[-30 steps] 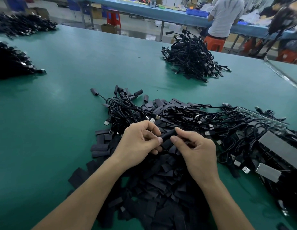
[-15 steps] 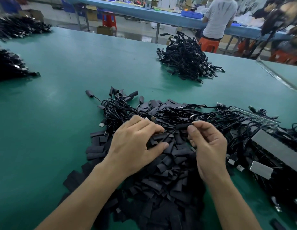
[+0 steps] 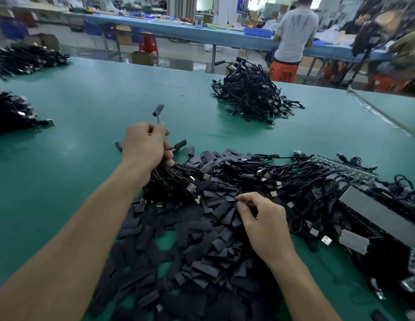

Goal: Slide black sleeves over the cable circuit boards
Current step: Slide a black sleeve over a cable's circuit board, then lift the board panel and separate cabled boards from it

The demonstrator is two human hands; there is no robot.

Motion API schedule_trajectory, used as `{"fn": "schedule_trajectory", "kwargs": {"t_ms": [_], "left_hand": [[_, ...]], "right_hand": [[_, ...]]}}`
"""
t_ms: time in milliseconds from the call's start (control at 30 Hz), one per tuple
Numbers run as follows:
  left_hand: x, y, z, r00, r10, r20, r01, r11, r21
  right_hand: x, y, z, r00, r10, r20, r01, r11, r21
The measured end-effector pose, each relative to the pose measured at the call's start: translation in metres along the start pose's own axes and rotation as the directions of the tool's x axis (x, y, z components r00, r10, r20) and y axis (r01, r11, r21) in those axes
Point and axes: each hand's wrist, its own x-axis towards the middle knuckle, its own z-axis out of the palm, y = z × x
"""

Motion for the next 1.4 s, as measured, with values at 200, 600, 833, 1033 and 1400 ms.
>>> {"fn": "schedule_trajectory", "kwargs": {"t_ms": [200, 600, 833, 1033, 1400], "left_hand": [[0.030, -0.029, 0.004, 0.999, -0.039, 0.023, 0.020, 0.841, 0.541], [-0.042, -0.058, 0.019, 0.827, 0.533, 0.180, -0.455, 0.445, 0.772], [-0.057, -0.086, 0.017, 0.772, 0.576, 0.270, -0.531, 0.350, 0.772], [-0.058, -0.083, 0.016, 0.781, 0.548, 0.298, -0.527, 0.323, 0.786], [-0.052, -0.086, 0.022, 0.838, 0.273, 0.472, -0.517, 0.122, 0.848]], "right_hand": [[0.001, -0.001, -0.001, 0.995, -0.075, -0.071, 0.063, 0.984, -0.165], [0.004, 0.004, 0.006, 1.000, 0.005, -0.012, -0.008, 0.969, -0.246], [0.003, -0.003, 0.005, 1.000, -0.020, -0.003, 0.018, 0.939, -0.343], [0.005, -0.012, -0.001, 0.999, -0.001, 0.037, 0.018, 0.891, -0.454], [0.002, 0.013, -0.046, 0.949, 0.205, -0.240, -0.315, 0.660, -0.682]]}}
